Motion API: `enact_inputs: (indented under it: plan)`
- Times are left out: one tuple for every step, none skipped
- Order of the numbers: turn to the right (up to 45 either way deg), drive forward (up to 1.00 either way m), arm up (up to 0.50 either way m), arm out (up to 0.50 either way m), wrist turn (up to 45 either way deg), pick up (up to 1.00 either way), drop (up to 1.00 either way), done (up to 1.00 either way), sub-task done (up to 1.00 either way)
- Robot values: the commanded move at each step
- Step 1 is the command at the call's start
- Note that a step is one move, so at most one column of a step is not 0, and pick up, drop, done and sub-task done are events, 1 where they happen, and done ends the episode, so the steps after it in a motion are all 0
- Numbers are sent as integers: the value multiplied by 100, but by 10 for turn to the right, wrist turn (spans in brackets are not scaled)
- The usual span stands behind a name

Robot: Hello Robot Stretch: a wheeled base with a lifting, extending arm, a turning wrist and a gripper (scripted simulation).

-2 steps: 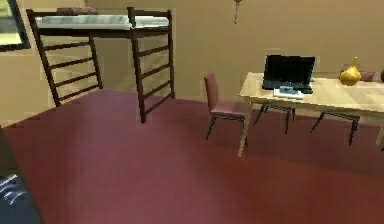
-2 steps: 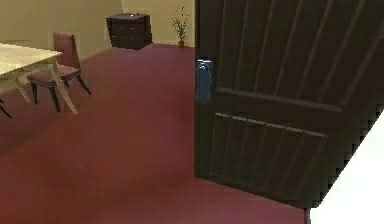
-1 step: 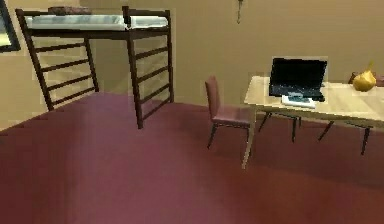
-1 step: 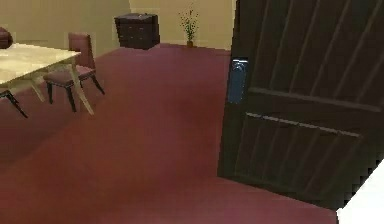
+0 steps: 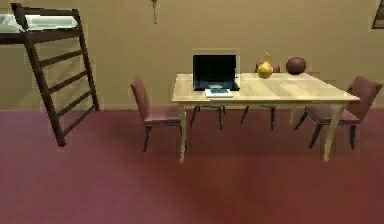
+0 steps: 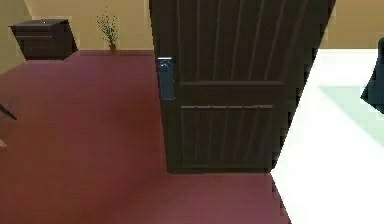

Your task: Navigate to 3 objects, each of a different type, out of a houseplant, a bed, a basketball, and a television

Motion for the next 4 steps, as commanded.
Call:
enact_inputs:
  plan:
    - [0, 30, 0, 0, 0, 0, 0, 0, 0]
    - [-420, 0, 0, 0, 0, 0, 0, 0, 0]
    - [0, 100, 0, 0, 0, 0, 0, 0, 0]
    - [0, 60, 0, 0, 0, 0, 0, 0, 0]
